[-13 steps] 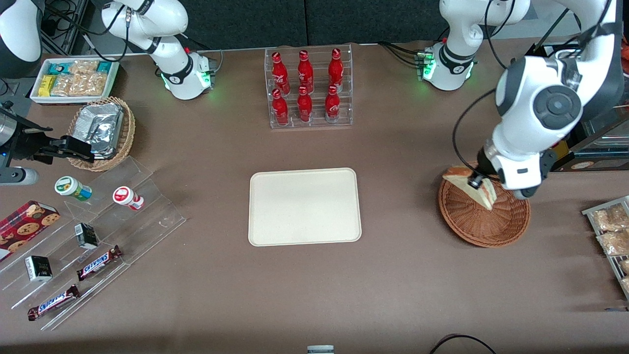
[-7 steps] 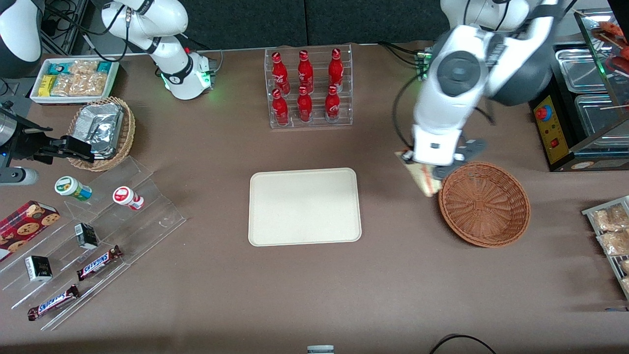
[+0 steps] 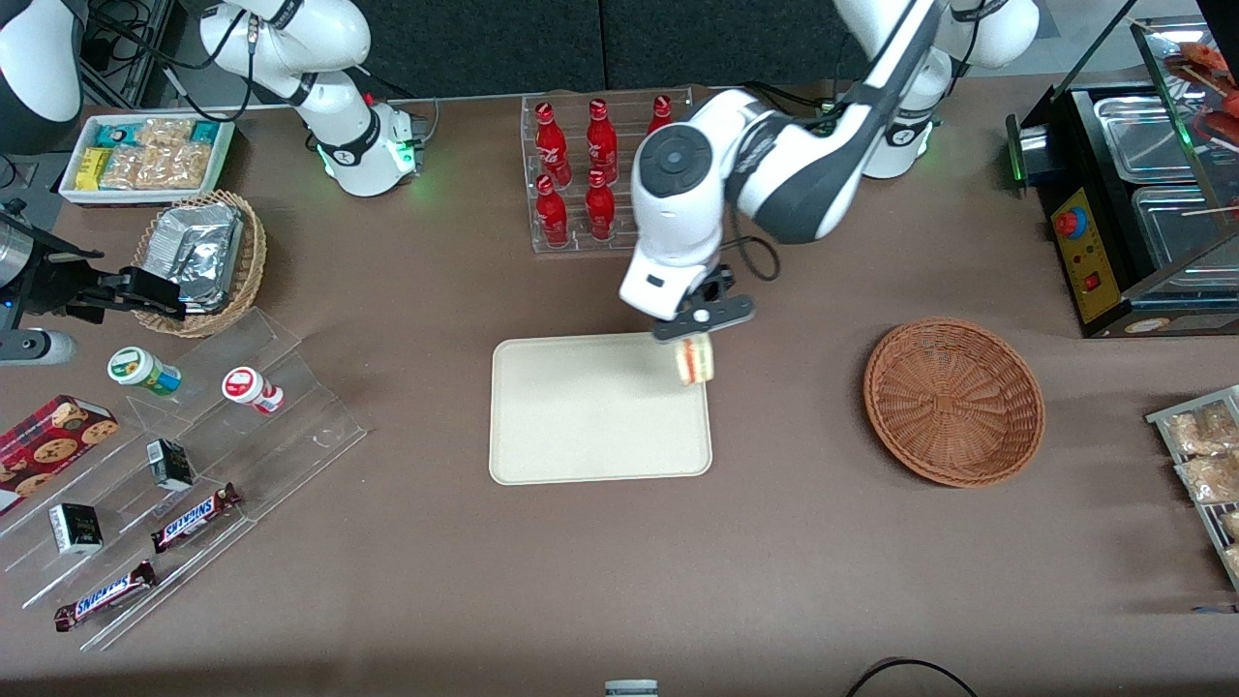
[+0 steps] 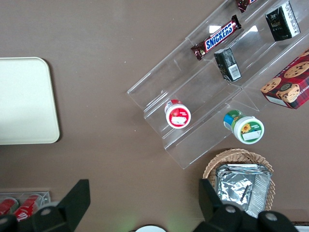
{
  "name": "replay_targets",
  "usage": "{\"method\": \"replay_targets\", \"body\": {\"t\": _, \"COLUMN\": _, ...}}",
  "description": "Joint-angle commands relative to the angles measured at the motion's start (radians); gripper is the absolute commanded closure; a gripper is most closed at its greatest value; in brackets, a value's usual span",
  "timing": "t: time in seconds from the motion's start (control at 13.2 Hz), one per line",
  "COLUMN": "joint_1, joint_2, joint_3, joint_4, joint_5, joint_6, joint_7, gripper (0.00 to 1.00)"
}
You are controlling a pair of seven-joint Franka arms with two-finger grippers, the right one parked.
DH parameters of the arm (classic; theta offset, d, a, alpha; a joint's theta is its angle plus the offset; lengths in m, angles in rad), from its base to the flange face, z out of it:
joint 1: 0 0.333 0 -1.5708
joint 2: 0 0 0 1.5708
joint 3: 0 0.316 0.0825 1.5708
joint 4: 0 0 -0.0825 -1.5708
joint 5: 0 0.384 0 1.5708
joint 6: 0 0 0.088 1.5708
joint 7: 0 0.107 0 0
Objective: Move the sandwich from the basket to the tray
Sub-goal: 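Lift the sandwich and carry it with the left gripper over the cream tray, then lower the sandwich onto the tray and open the left gripper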
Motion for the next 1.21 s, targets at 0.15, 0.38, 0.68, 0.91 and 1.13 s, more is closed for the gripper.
{"method": "replay_targets", "body": {"t": 0.15, "joint_1": -0.037, "joint_2": 0.148, "joint_3": -0.008, "joint_4": 0.043, "joint_5": -0.013, "joint_6": 0.167, "joint_7": 0.047, "gripper": 0.92}}
{"method": "replay_targets", "body": {"t": 0.38, "joint_1": -0.054, "joint_2": 0.219, "joint_3": -0.008, "joint_4": 0.059, "joint_5": -0.011, "joint_6": 0.242, "joint_7": 0.08, "gripper": 0.92}}
{"method": "replay_targets", "body": {"t": 0.68, "joint_1": -0.065, "joint_2": 0.28, "joint_3": -0.006, "joint_4": 0.079, "joint_5": 0.012, "joint_6": 0.29, "joint_7": 0.084, "gripper": 0.9}}
{"method": "replay_targets", "body": {"t": 0.91, "joint_1": -0.073, "joint_2": 0.317, "joint_3": -0.006, "joint_4": 0.079, "joint_5": 0.03, "joint_6": 0.345, "joint_7": 0.081, "gripper": 0.89}}
{"method": "replay_targets", "body": {"t": 1.13, "joint_1": -0.074, "joint_2": 0.366, "joint_3": -0.005, "joint_4": 0.133, "joint_5": 0.047, "joint_6": 0.365, "joint_7": 0.07, "gripper": 0.89}}
